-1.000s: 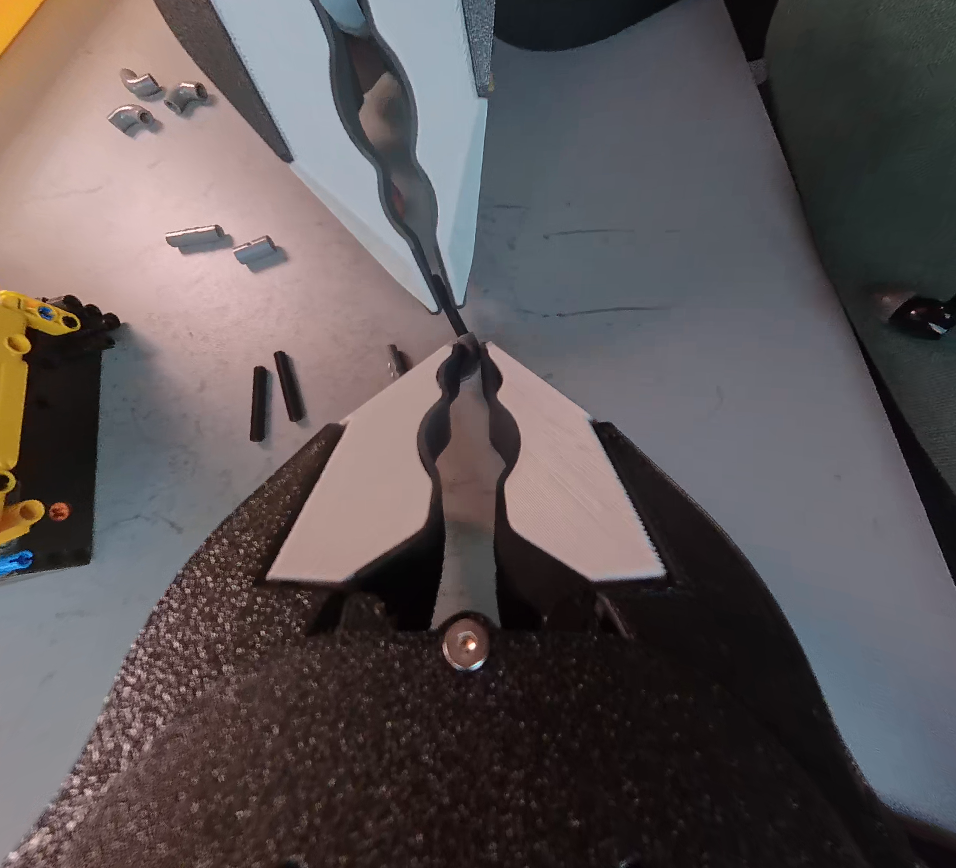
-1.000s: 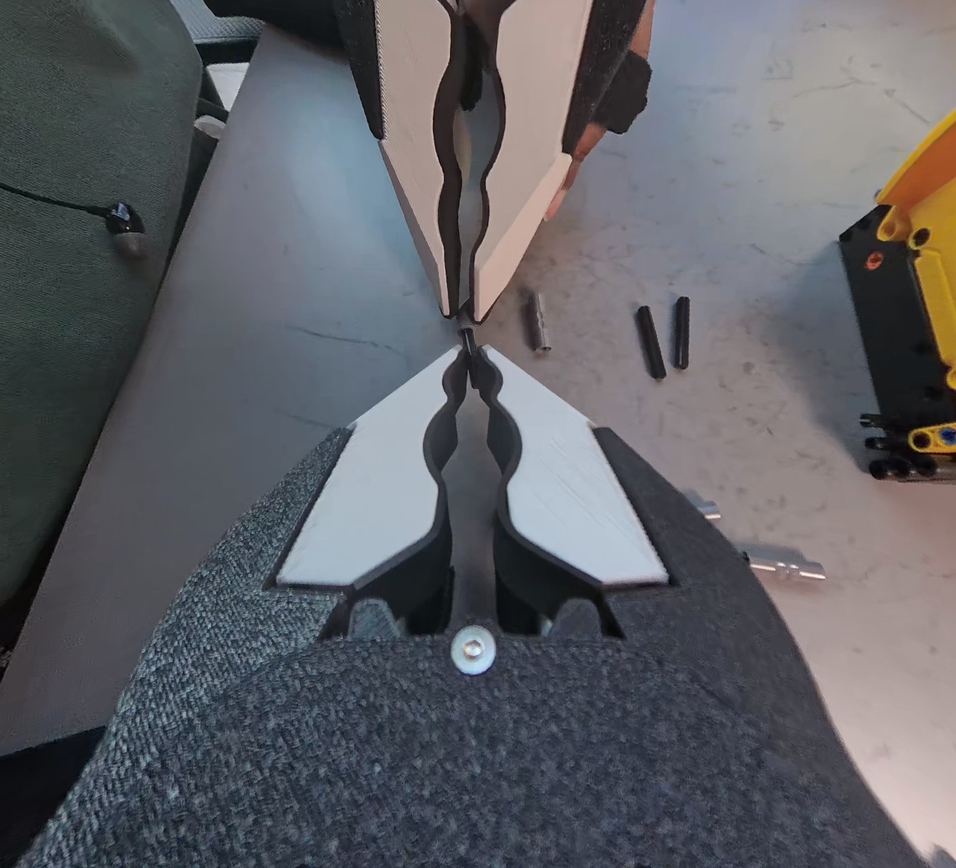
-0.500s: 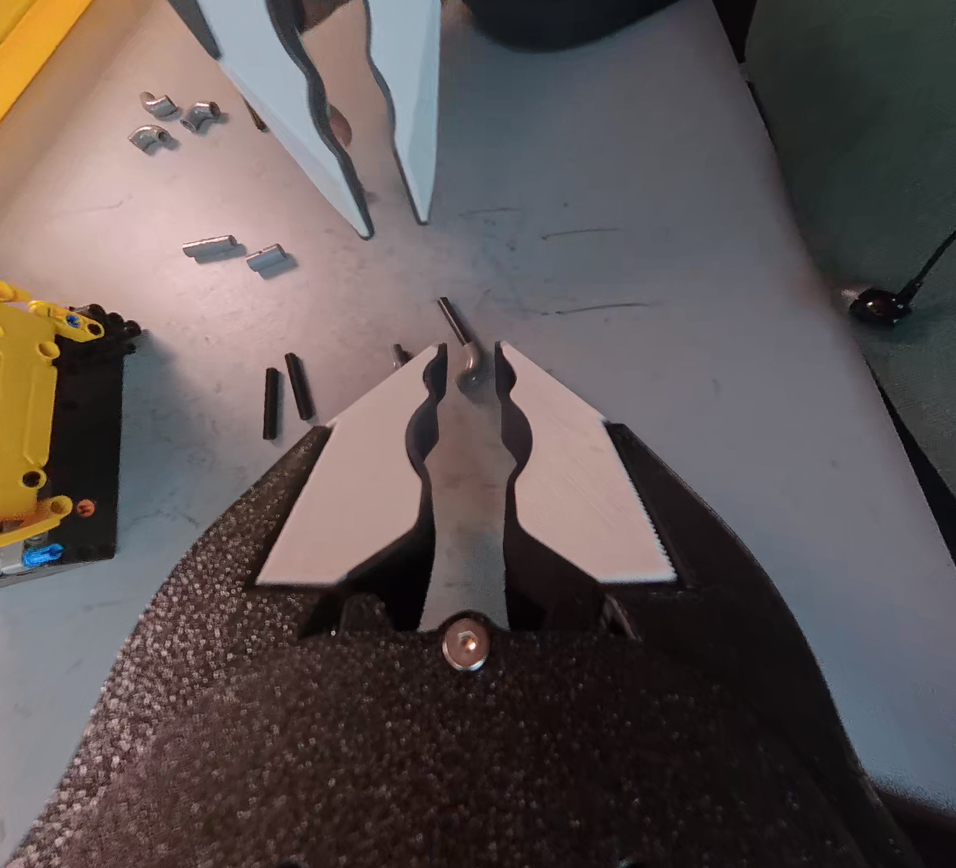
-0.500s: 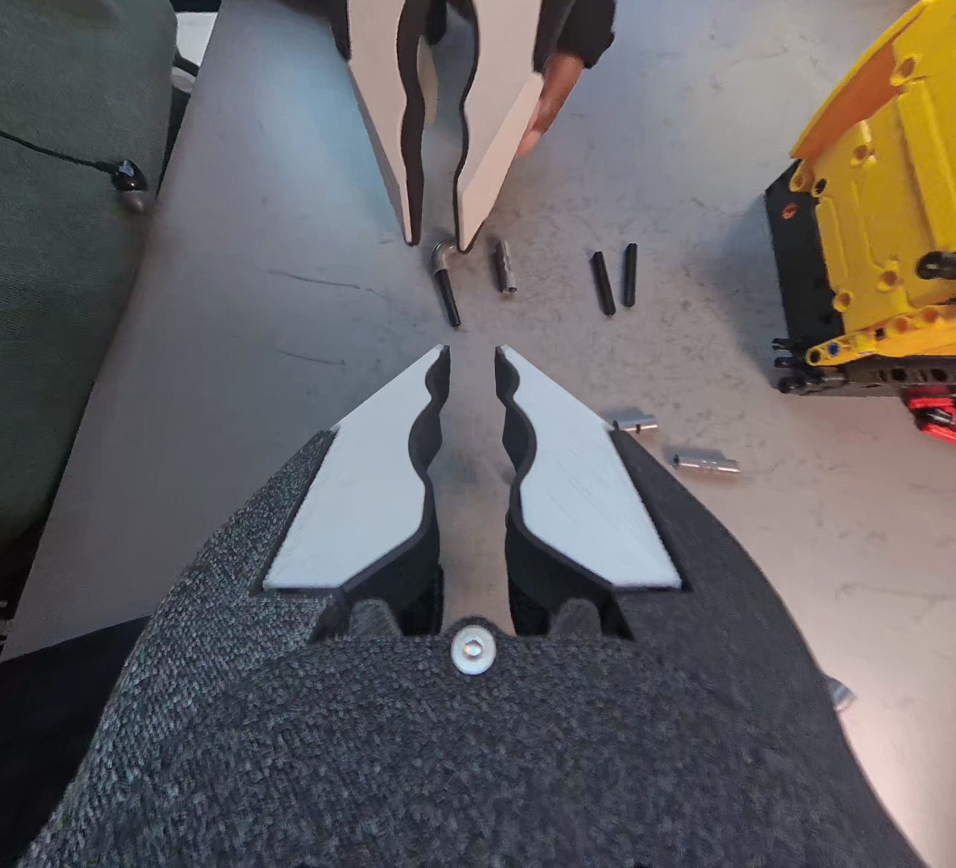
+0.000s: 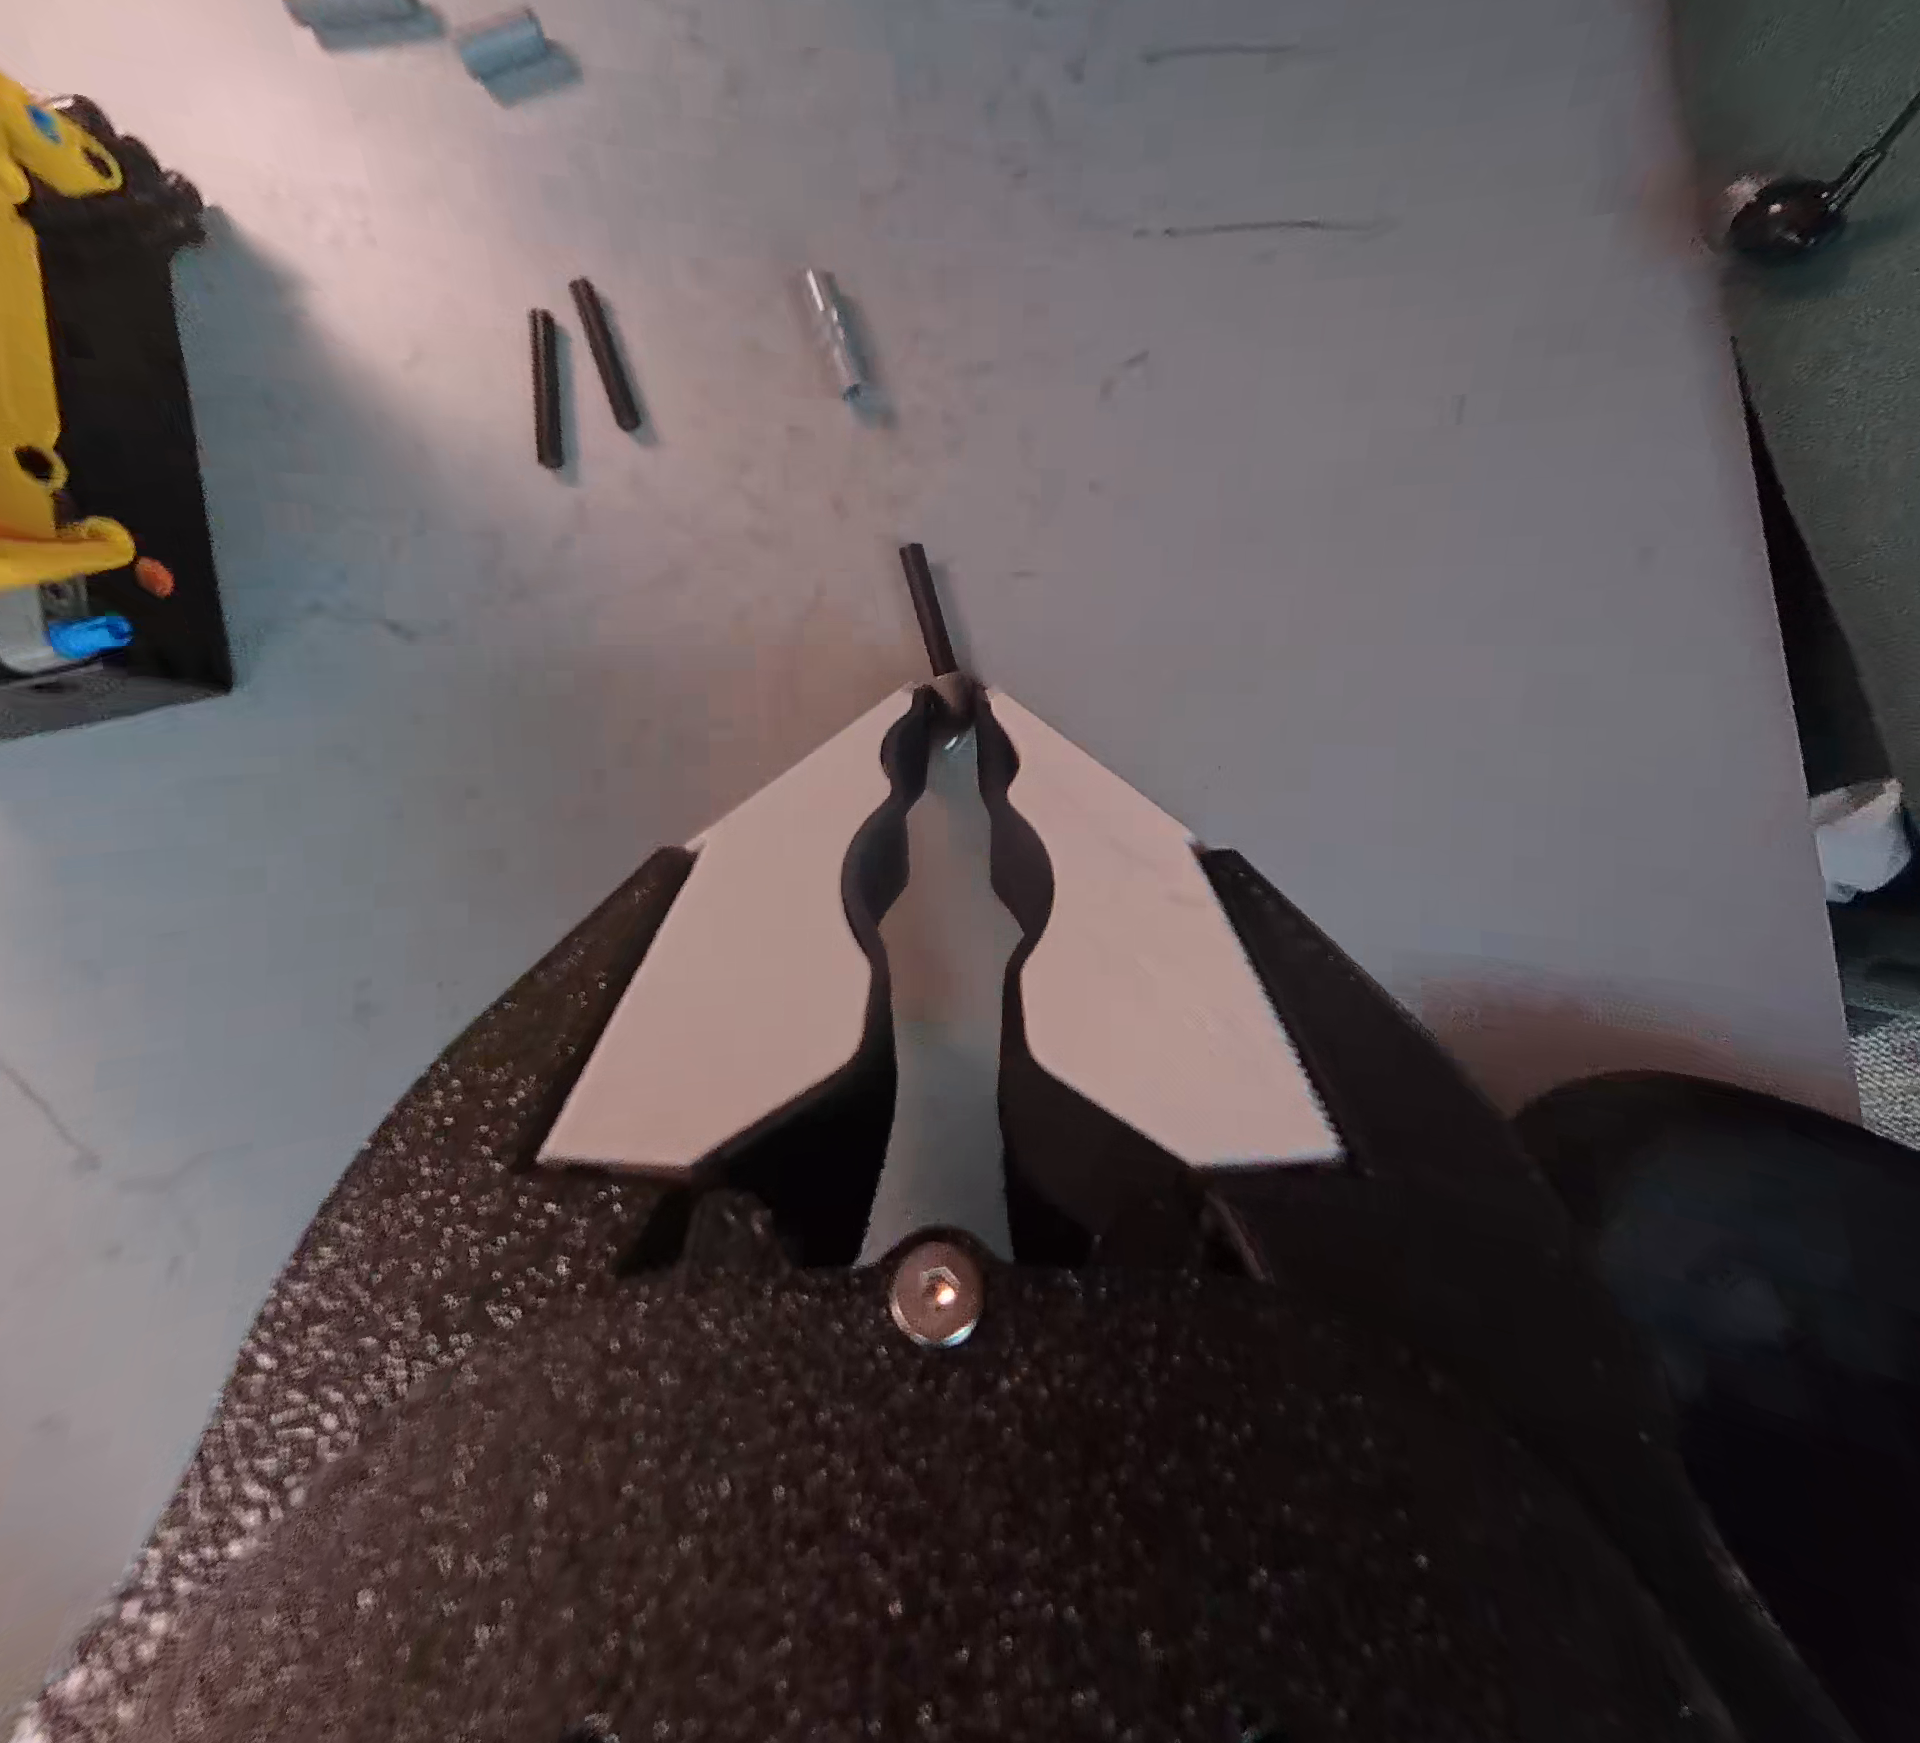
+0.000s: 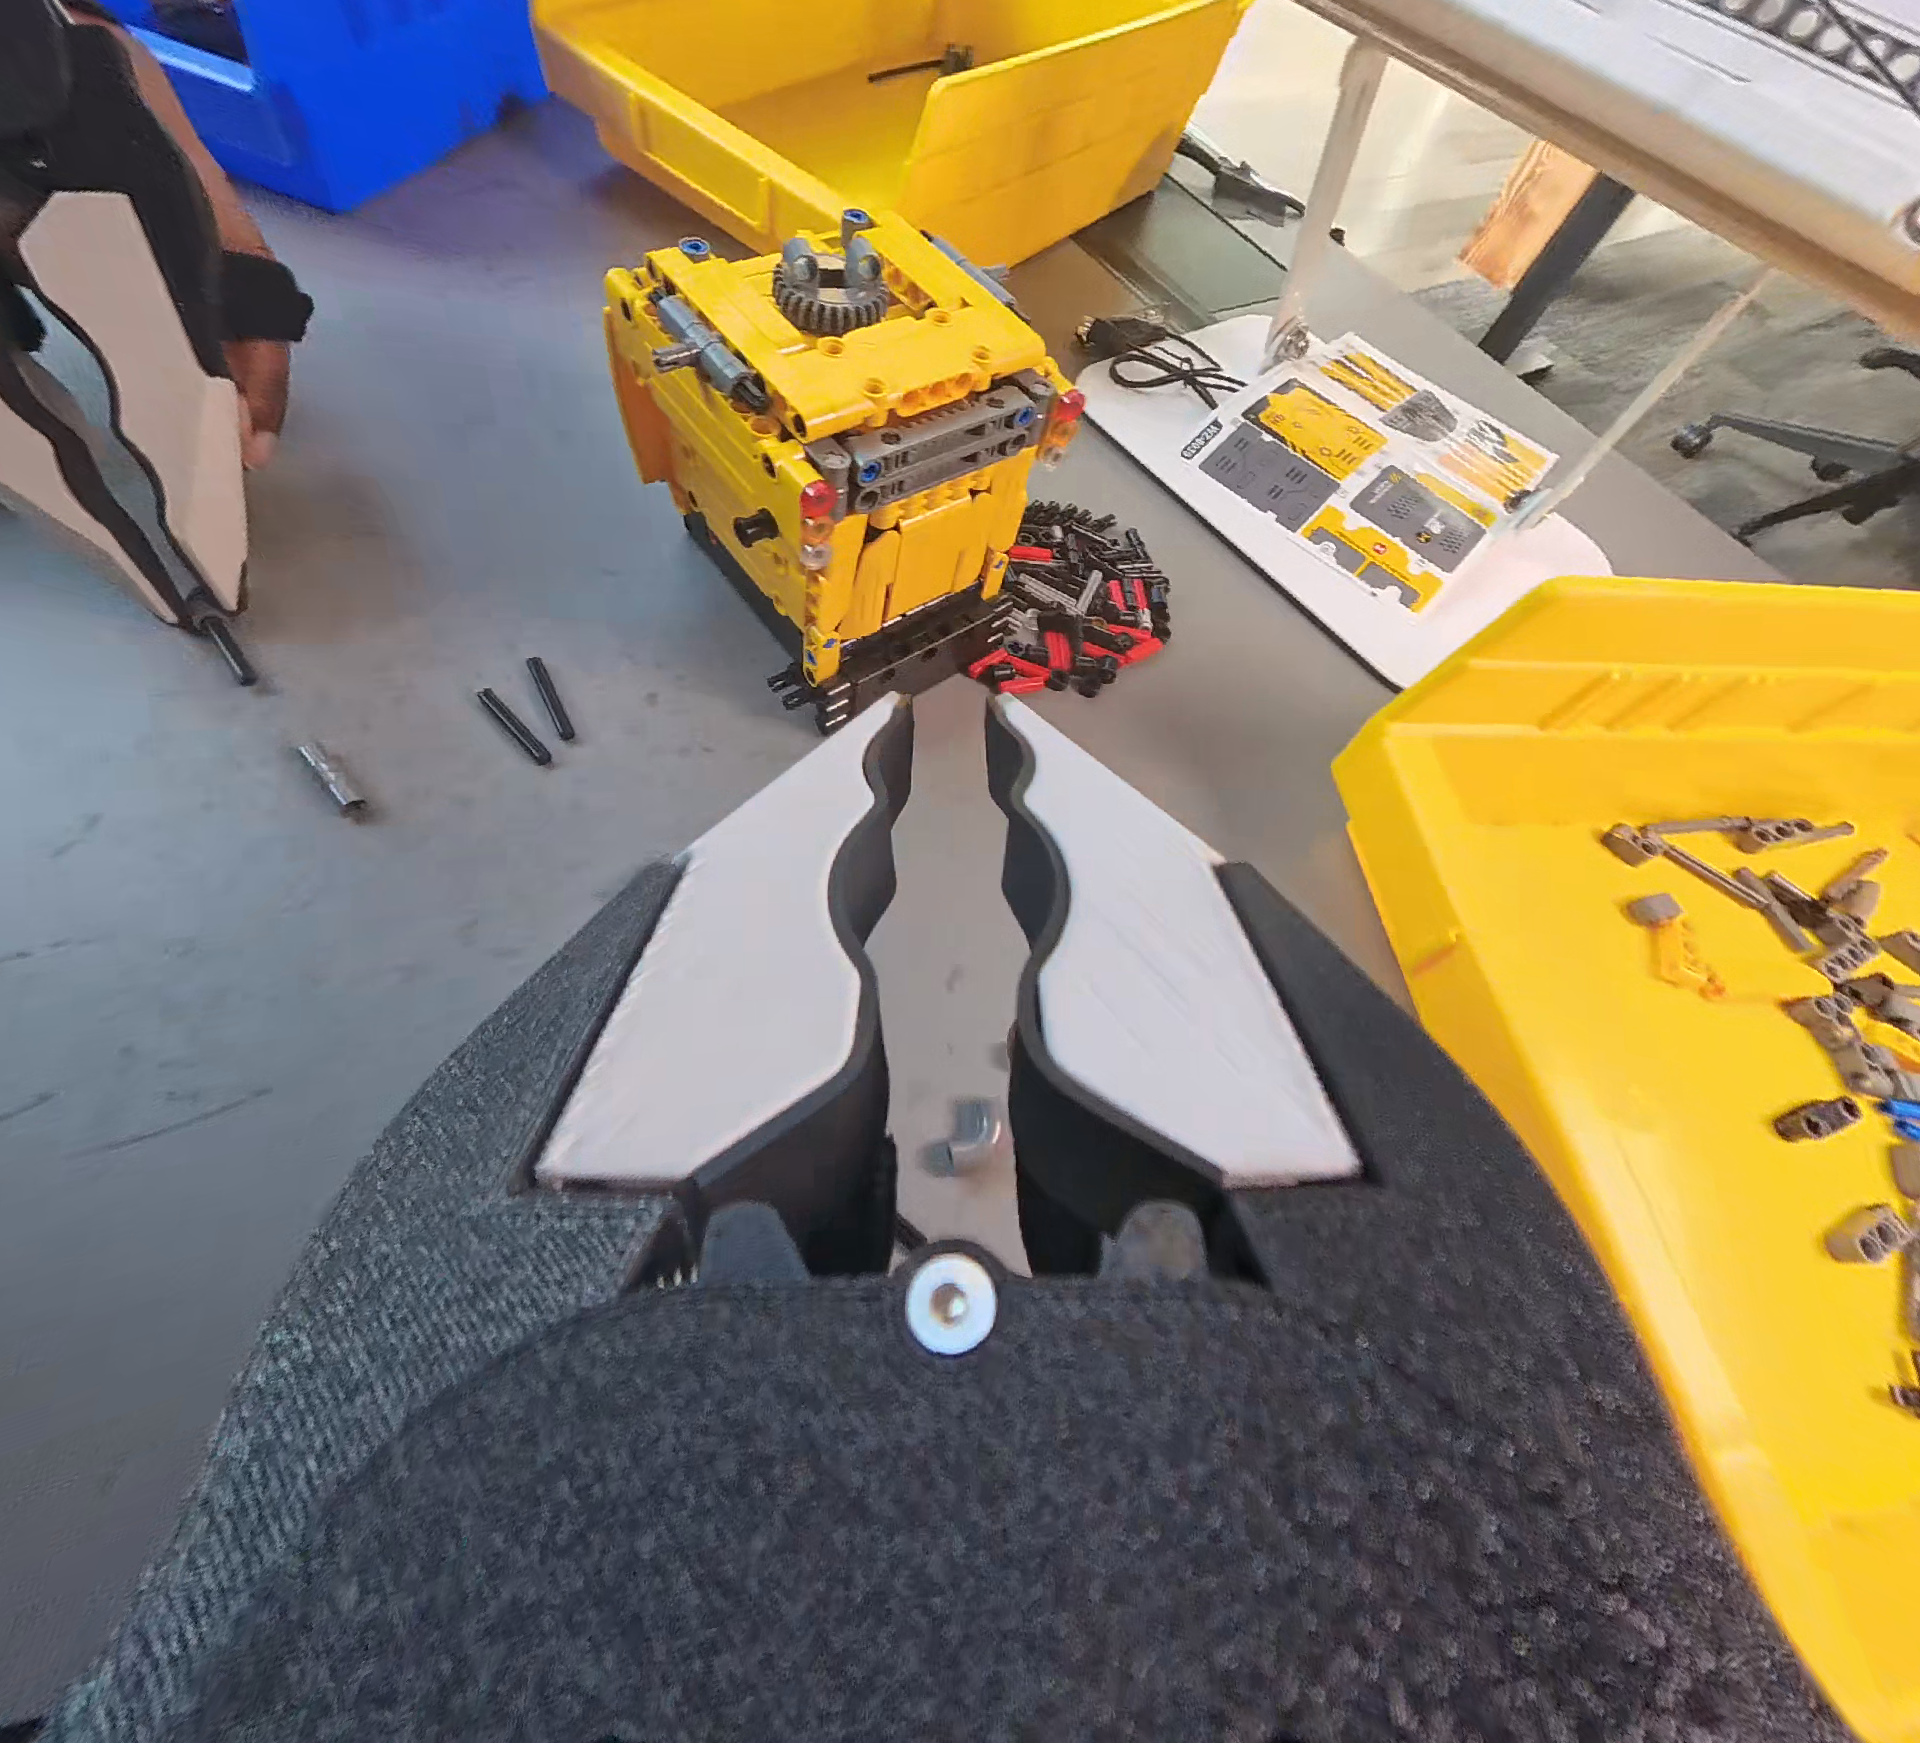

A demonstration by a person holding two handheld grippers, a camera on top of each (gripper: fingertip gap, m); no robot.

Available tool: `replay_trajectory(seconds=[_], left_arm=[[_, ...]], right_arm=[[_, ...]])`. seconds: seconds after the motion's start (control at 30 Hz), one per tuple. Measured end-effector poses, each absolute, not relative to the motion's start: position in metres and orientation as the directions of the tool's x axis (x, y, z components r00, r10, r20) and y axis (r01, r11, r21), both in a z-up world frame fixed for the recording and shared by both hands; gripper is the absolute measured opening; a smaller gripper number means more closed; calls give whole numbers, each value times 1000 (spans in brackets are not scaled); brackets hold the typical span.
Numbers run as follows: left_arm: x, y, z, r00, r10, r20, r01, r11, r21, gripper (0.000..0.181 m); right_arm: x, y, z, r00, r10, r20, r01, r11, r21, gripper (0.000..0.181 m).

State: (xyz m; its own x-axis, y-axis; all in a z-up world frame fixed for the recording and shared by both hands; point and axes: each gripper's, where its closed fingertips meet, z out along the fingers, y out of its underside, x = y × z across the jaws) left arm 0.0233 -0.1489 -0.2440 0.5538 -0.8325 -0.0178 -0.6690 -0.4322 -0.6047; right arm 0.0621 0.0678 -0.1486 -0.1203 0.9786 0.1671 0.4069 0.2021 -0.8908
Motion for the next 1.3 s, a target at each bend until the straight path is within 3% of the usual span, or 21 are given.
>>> replay_trajectory(seconds=[0.23, 0.4, 0.63, 0.87, 1.13, 1.3], left_arm=[[11, -132, -235, 642, -766, -29, -590, -469, -657, 26], [12, -103, -214, 709, -698, -99, -503, -402, -765, 23], [39, -97, -217, 680, -718, -147, -532, -345, -773, 20], [36, -91, -217, 701, -694, -166, -524, -343, -779, 18], [35, -91, -214, 710, -683, -170, -516, -340, -786, 16], [35, -90, -213, 710, -684, -168, -513, -338, -789, 15]], right_arm=[[72, 82, -148, -64, 989, 133, 482, 147, -864, 14], [105, 85, -159, -225, 922, 314, 685, 379, -622, 11], [141, 66, -209, -591, 762, 265, 717, 647, -260, 11], [140, 77, -234, -731, 657, 184, 650, 752, -107, 15], [142, 79, -240, -701, 709, 80, 697, 705, -135, 3], [126, 4, -197, -734, 670, 110, 599, 716, -360, 3]])
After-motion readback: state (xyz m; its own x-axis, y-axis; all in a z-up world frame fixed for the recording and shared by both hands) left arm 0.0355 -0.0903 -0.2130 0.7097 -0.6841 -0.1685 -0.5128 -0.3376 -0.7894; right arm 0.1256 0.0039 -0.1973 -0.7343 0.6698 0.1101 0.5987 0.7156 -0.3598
